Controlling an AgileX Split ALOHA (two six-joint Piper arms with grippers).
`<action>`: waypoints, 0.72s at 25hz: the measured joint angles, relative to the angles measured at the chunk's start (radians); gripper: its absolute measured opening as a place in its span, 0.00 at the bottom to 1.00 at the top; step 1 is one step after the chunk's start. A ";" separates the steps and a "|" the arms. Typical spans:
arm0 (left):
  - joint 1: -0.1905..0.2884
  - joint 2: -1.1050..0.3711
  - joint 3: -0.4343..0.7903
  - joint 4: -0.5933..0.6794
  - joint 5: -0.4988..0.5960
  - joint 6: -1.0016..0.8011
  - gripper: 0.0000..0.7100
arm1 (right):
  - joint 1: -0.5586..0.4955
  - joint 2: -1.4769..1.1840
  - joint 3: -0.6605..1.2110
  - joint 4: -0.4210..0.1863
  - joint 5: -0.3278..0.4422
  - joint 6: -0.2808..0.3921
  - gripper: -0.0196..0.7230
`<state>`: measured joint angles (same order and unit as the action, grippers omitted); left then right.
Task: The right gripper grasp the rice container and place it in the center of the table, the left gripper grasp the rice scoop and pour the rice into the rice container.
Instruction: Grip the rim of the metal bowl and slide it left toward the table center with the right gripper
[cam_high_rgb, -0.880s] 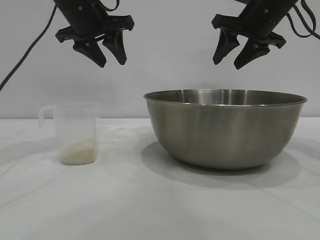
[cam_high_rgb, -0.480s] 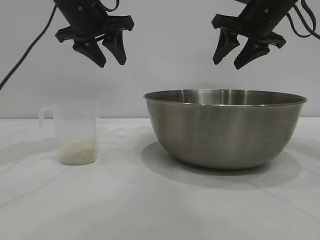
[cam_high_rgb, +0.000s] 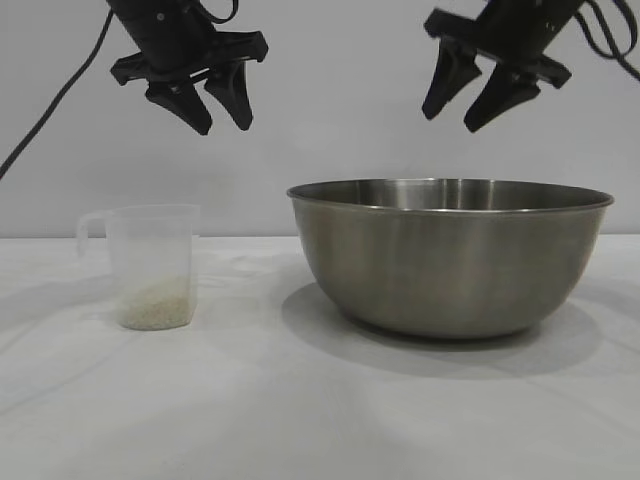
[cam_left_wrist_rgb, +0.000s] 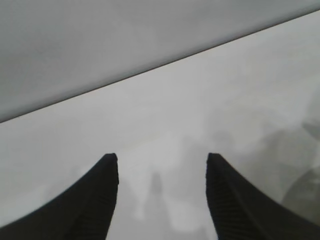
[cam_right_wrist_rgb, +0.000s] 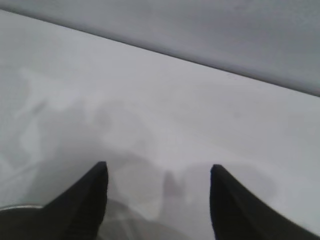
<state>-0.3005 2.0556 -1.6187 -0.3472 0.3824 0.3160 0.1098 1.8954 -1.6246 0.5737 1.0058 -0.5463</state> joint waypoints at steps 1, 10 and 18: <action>0.000 0.000 0.000 0.000 0.000 0.000 0.48 | -0.013 -0.011 0.000 -0.008 0.048 0.016 0.54; 0.000 0.001 0.000 0.000 0.002 0.000 0.48 | -0.042 -0.020 0.037 -0.174 0.217 0.172 0.54; 0.000 0.001 0.000 0.000 0.006 0.000 0.48 | -0.012 0.011 0.166 -0.209 0.219 0.193 0.46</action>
<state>-0.3005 2.0570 -1.6187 -0.3472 0.3882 0.3160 0.0981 1.9061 -1.4589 0.3646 1.2247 -0.3535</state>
